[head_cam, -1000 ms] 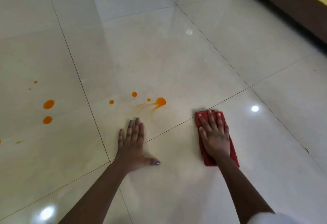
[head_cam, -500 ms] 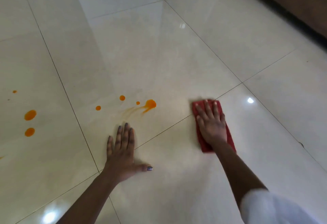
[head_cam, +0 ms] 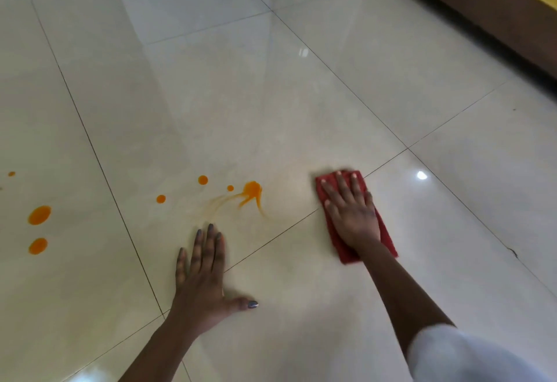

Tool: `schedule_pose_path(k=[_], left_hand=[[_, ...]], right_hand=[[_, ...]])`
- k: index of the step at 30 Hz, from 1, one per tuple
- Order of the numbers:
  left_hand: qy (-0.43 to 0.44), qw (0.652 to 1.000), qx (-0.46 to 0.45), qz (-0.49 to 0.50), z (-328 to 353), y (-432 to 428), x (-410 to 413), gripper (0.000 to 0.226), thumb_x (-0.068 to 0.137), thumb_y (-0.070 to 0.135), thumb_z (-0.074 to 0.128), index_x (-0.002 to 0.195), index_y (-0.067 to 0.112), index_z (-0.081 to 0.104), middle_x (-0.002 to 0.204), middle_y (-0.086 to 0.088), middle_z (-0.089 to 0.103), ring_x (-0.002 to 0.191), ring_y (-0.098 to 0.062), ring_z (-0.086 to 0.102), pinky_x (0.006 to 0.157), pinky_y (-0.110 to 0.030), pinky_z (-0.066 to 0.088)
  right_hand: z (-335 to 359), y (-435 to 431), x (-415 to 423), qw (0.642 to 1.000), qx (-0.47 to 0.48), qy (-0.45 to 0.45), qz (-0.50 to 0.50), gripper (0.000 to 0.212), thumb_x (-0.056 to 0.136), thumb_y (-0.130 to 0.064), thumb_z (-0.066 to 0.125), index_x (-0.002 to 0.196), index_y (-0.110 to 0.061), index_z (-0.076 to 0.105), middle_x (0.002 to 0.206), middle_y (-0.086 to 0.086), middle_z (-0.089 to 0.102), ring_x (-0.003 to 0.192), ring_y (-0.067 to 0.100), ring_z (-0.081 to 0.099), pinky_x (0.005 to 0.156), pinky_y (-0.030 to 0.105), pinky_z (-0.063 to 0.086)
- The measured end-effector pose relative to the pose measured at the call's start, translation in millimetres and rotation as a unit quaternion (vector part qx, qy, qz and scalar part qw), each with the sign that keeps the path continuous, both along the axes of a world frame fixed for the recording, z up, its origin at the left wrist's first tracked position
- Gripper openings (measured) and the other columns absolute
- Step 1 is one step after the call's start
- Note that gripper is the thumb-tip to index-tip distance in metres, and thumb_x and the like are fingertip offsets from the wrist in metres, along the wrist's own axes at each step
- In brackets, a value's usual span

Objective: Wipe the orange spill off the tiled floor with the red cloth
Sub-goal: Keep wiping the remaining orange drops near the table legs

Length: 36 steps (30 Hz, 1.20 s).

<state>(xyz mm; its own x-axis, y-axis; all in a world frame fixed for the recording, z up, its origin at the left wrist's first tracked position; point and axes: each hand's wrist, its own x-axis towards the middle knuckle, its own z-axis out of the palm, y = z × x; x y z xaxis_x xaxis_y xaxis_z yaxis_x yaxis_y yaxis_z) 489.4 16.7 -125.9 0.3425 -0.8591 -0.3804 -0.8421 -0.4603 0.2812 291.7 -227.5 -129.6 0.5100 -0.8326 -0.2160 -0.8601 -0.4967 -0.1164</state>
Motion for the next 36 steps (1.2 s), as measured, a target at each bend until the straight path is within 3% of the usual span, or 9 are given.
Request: schedule_pose_path(k=[3,9,16,18,20,22,27,31,36], left_hand=[[-0.005,1.0,-0.018,0.002,1.5,-1.0,-1.3,0.138,0.038,0.103,0.009,0.142,0.018,-0.024,0.15,0.003,-0.035,0.136,-0.011,-0.037,0.105,-0.034,-0.031],[-0.011,1.0,0.013,0.007,9.0,-1.1,-0.8,0.139,0.04,0.099,0.022,0.139,0.015,-0.029,0.144,0.002,-0.044,0.131,-0.012,-0.044,0.101,-0.035,-0.035],[-0.004,1.0,0.0,-0.017,7.8,3.6,12.3,0.124,0.064,0.085,0.045,0.14,0.019,-0.028,0.147,0.002,-0.04,0.133,-0.018,-0.04,0.109,-0.036,-0.022],[-0.043,0.999,-0.022,0.004,12.5,17.3,31.5,0.121,0.061,0.089,0.036,0.144,0.018,-0.015,0.151,-0.002,-0.028,0.14,-0.023,-0.027,0.113,-0.04,-0.012],[-0.066,0.996,-0.008,0.056,13.2,38.8,57.1,0.133,0.045,0.1,0.01,0.145,0.016,-0.012,0.152,-0.003,-0.025,0.14,-0.022,-0.025,0.115,-0.045,-0.005],[-0.059,0.993,0.035,0.091,12.1,53.3,71.5,0.144,0.029,0.101,-0.005,0.144,0.017,-0.021,0.149,-0.002,-0.035,0.136,-0.018,-0.034,0.115,-0.045,-0.008],[-0.045,0.985,0.072,0.151,15.2,64.7,84.2,0.141,0.03,0.097,0.006,0.14,0.018,-0.031,0.148,-0.002,-0.039,0.137,-0.018,-0.034,0.115,-0.048,-0.01],[-0.016,0.983,0.087,0.162,9.6,72.0,99.9,0.143,0.024,0.102,0.004,0.133,0.019,-0.039,0.136,0.001,-0.052,0.125,-0.016,-0.048,0.113,-0.051,-0.013],[0.002,0.983,0.07,0.171,3.3,75.3,100.0,0.135,0.036,0.099,0.017,0.13,0.023,-0.042,0.139,0.005,-0.052,0.122,-0.013,-0.053,0.11,-0.048,-0.021]], right_hand=[[5.6,-19.3,49.3,1.0,0.01,-0.01,-0.023,0.051,0.099,-0.043,0.021,0.147,-0.041,0.007,0.159,-0.006,-0.006,0.144,0.021,-0.014,0.116,0.047,-0.001],[1.2,67.6,53.3,0.985,0.008,-0.038,0.17,0.05,0.096,-0.048,0.015,0.144,-0.05,0.0,0.154,-0.014,-0.013,0.142,0.016,-0.022,0.112,0.039,-0.013],[2.1,57.5,52.9,0.998,0.005,-0.025,0.057,0.05,0.097,-0.046,0.023,0.146,-0.045,0.009,0.158,-0.008,-0.005,0.144,0.02,-0.014,0.115,0.045,-0.002],[1.3,46.0,70.9,0.999,0.006,-0.024,0.022,0.051,0.097,-0.046,0.021,0.146,-0.044,0.008,0.159,-0.006,-0.005,0.144,0.022,-0.013,0.116,0.047,-0.002],[1.7,42.0,108.4,1.0,0.009,-0.018,0.005,0.051,0.097,-0.046,0.018,0.146,-0.043,0.004,0.159,-0.005,-0.006,0.144,0.023,-0.014,0.116,0.048,-0.002],[4.2,59.1,157.6,0.999,0.022,-0.024,0.044,0.051,0.098,-0.045,0.019,0.147,-0.041,0.005,0.159,-0.003,-0.005,0.144,0.024,-0.014,0.115,0.048,-0.002],[1.0,162.7,178.4,0.964,0.036,-0.062,0.257,0.052,0.094,-0.049,0.013,0.146,-0.043,0.012,0.159,-0.004,0.001,0.144,0.023,-0.014,0.113,0.048,-0.011],[-4.0,126.0,138.4,0.983,0.0,-0.043,0.18,0.052,0.094,-0.048,0.016,0.146,-0.043,0.015,0.158,-0.003,0.007,0.146,0.024,-0.004,0.114,0.047,0.001],[4.1,91.5,238.5,0.995,0.014,-0.025,0.099,0.052,0.097,-0.045,0.017,0.148,-0.038,0.005,0.159,0.0,-0.006,0.144,0.027,-0.014,0.115,0.05,-0.004]])
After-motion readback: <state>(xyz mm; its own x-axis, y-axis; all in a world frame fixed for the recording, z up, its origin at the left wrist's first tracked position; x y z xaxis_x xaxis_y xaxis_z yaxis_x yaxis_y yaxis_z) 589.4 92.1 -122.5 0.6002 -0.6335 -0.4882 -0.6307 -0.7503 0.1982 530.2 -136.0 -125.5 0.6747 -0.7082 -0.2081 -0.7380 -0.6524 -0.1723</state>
